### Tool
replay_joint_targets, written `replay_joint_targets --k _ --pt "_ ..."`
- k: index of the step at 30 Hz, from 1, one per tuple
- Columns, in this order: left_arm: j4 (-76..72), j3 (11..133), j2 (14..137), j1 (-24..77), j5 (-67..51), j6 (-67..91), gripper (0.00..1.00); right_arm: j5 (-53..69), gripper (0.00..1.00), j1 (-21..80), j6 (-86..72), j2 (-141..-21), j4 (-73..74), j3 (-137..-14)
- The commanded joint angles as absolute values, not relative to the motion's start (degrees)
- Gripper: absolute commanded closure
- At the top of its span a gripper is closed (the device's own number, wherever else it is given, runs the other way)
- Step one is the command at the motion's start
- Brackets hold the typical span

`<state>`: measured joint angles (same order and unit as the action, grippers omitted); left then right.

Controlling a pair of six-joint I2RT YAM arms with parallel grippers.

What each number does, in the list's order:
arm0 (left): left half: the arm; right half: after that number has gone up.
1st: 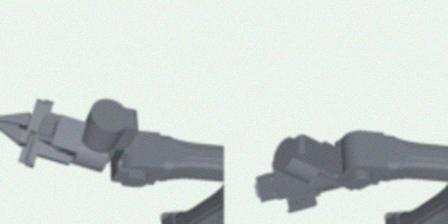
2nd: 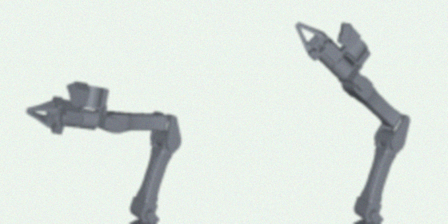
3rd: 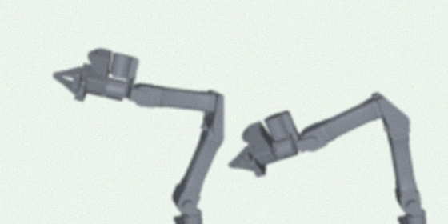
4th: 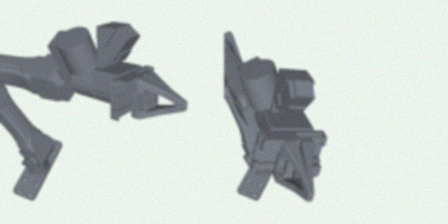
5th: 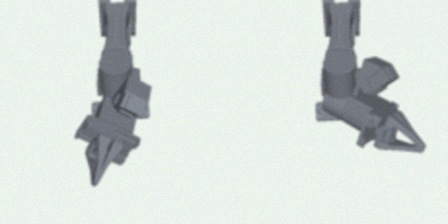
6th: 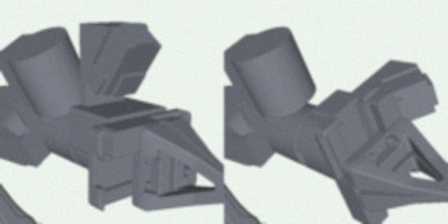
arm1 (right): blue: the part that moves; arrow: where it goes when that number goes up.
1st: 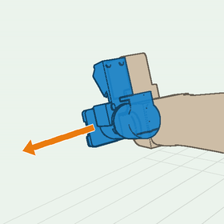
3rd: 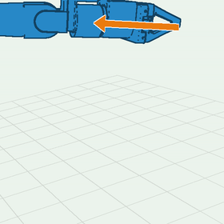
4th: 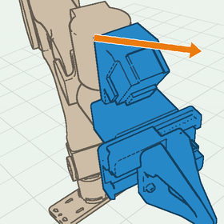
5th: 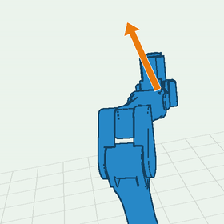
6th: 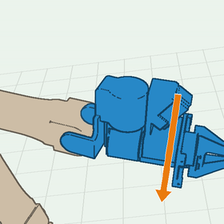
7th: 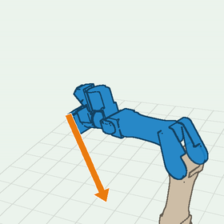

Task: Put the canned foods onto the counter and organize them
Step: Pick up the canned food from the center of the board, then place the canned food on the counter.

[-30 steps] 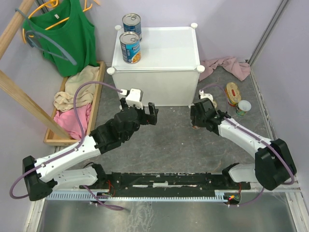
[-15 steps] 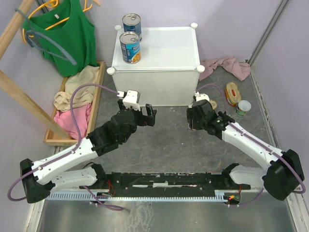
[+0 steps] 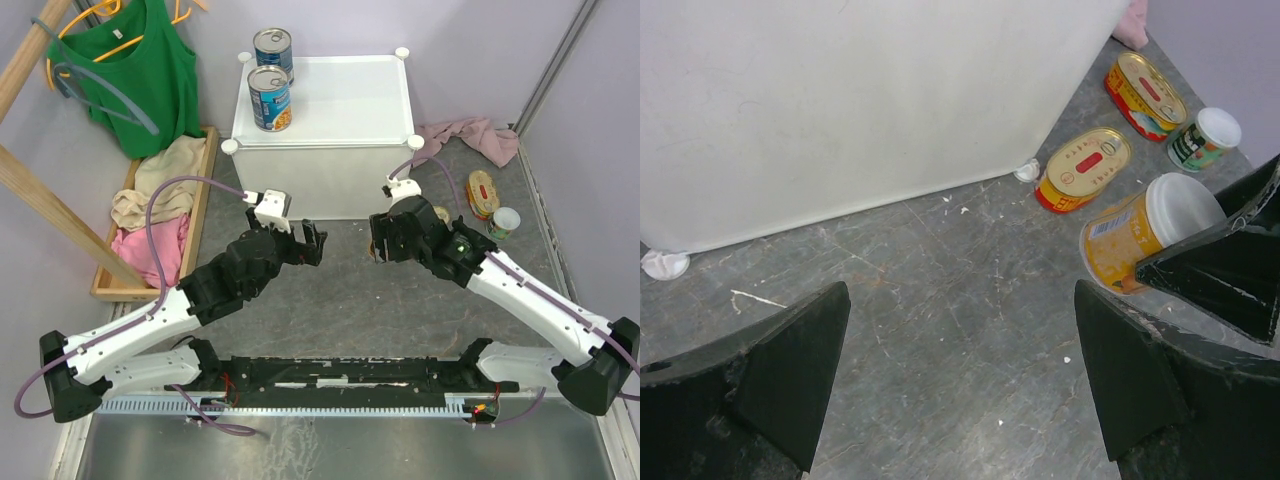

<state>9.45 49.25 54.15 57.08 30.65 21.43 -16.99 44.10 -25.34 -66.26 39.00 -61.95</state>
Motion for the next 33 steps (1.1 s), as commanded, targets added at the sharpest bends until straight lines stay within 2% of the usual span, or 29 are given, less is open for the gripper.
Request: replay_joint_targets --k 1,18,33 --pt "5.4 48.6 53.2 57.4 28.3 22.0 0.01 -18.6 0.72 45.6 -24.3 -64.9 39.5 -67.6" --pt "3.4 47.4 53.1 57.4 25.2 22.6 0.01 -17.1 0.72 47.0 -22.8 -68.1 43.2 -81.1" --pt "3.9 47.7 52.1 57.5 25.6 22.8 0.01 -23.1 0.72 47.0 -16.8 -79.9 43.0 -100.6"
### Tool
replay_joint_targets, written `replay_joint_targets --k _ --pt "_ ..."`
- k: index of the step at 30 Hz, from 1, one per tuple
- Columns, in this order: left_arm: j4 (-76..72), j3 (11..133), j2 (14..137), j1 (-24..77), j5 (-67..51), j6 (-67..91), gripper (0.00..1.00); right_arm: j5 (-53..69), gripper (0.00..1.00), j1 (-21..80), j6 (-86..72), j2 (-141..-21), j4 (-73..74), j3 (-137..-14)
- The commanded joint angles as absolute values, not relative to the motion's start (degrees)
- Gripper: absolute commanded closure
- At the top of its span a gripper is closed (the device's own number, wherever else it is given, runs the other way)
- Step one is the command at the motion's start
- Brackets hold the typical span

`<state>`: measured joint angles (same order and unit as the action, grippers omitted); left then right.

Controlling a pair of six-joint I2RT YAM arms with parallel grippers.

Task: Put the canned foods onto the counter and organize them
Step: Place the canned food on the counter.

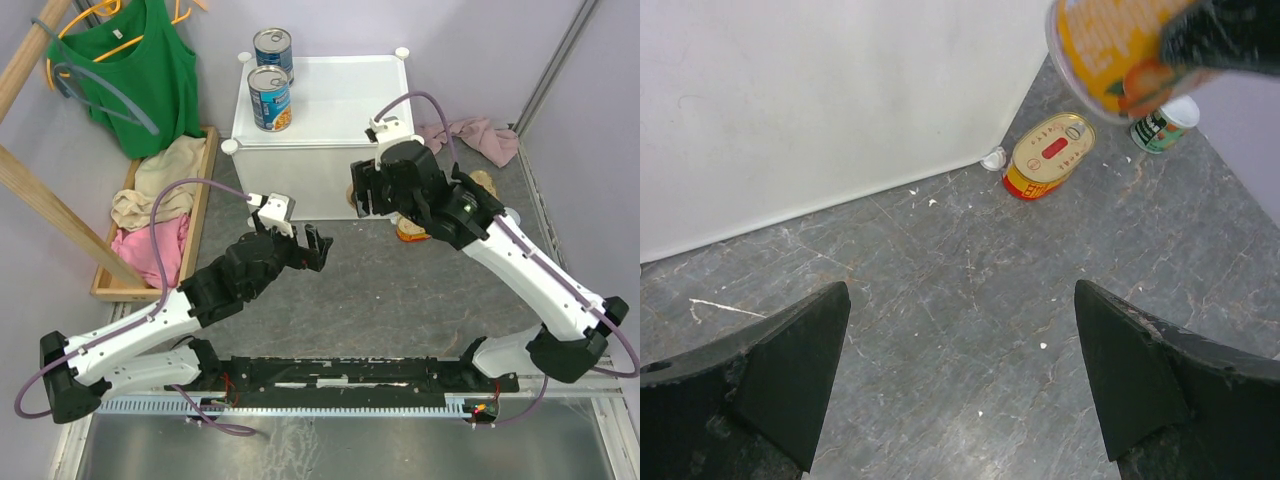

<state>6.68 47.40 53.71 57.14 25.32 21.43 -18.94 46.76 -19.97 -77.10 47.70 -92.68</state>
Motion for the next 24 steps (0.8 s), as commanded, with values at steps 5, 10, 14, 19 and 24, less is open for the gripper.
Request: replay_joint_targets --k 5,10,14,19,24 --pt "4.4 47.2 50.9 57.5 25.8 23.4 0.01 -25.6 0.72 46.9 -13.9 -85.1 43.3 -108.3" --pt "5.3 47.3 50.4 57.6 26.0 23.4 0.01 -26.6 0.72 45.5 -11.0 -91.0 44.9 -116.3" --pt "5.5 47.4 50.2 57.6 26.3 23.5 0.01 -25.1 0.72 43.4 -10.5 -94.4 45.8 -121.1" --pt "5.5 47.4 50.3 57.7 26.3 23.4 0.01 -23.2 0.72 40.8 -10.1 -98.2 46.9 -126.0" --pt "5.5 47.6 50.4 57.8 26.4 23.5 0.01 -22.2 0.72 38.9 -9.4 -101.2 47.7 -130.0"
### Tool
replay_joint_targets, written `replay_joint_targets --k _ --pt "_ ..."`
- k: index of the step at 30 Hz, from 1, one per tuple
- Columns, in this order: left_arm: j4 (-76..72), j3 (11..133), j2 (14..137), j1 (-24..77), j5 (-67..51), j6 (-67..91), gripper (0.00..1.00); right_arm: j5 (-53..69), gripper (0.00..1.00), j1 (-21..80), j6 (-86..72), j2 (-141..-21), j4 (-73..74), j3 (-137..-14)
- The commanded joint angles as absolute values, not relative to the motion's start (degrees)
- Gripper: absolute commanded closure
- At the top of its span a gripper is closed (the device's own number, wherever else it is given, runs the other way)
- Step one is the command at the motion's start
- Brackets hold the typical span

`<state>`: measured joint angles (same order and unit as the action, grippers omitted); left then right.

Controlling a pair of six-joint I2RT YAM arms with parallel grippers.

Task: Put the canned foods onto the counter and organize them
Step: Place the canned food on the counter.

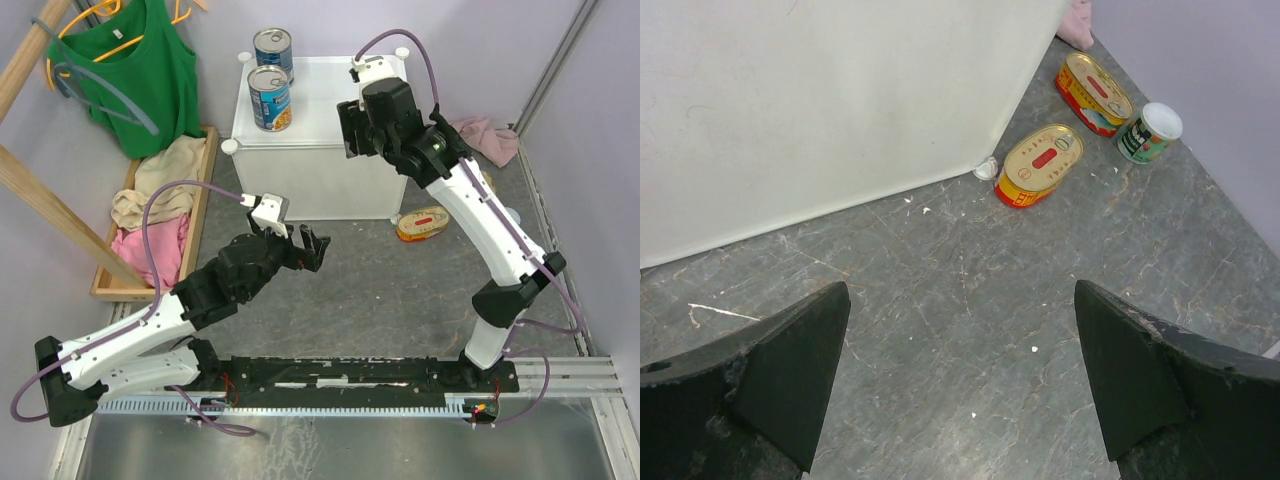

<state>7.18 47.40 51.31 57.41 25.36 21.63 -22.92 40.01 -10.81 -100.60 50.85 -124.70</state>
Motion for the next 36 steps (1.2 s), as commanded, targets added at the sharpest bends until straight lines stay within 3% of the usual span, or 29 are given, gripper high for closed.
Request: replay_joint_targets --k 1,14,36 --pt "5.5 47.6 50.4 57.7 26.4 23.5 0.01 -21.9 0.72 38.6 -9.4 -102.0 48.1 -130.9" --pt "5.8 47.9 50.4 57.9 26.5 23.6 0.01 -19.0 0.72 36.4 -9.3 -109.1 52.7 -139.5" --pt "5.9 49.1 53.2 58.1 26.5 22.7 0.01 -16.3 0.64 35.0 -9.9 -113.0 51.0 -139.2"
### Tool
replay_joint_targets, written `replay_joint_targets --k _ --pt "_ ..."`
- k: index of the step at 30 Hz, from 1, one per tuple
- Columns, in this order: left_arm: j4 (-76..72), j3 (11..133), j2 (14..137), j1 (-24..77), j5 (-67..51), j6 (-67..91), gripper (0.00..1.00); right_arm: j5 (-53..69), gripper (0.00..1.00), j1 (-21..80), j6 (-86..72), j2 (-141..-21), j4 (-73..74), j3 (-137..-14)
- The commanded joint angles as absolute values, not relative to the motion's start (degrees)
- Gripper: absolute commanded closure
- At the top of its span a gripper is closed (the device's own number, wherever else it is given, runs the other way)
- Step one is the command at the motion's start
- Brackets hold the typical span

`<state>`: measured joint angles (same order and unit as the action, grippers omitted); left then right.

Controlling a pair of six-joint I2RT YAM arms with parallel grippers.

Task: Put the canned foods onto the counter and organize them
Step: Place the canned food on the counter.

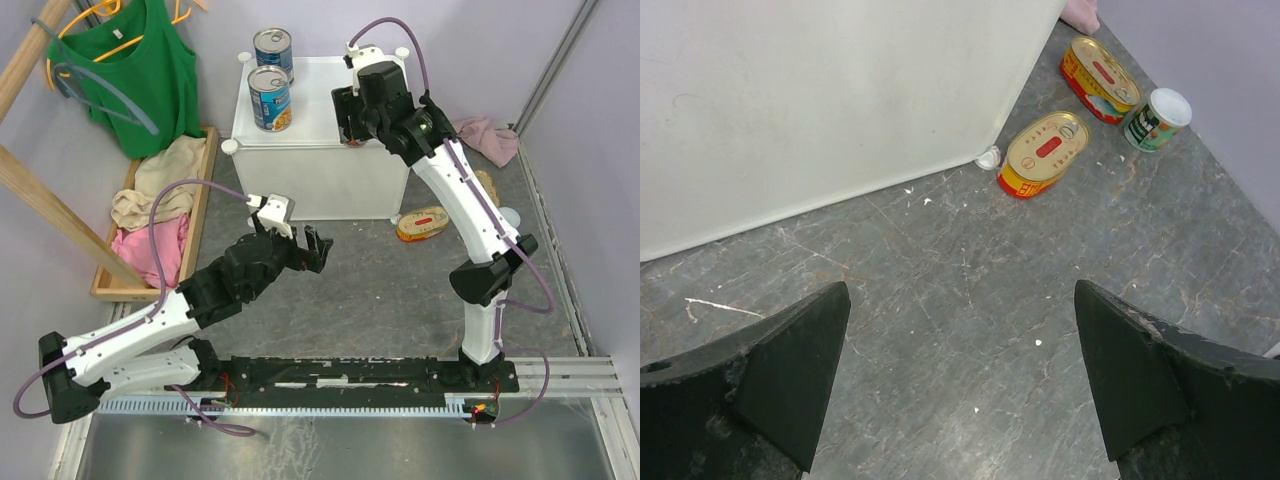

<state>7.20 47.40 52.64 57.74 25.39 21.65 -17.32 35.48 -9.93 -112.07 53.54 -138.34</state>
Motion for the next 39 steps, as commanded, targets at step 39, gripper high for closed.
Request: replay_joint_targets --k 39 --pt "-2.8 45.8 55.5 58.0 32.7 18.1 0.01 -8.3 0.56 34.1 -8.8 -123.1 31.0 -137.1"
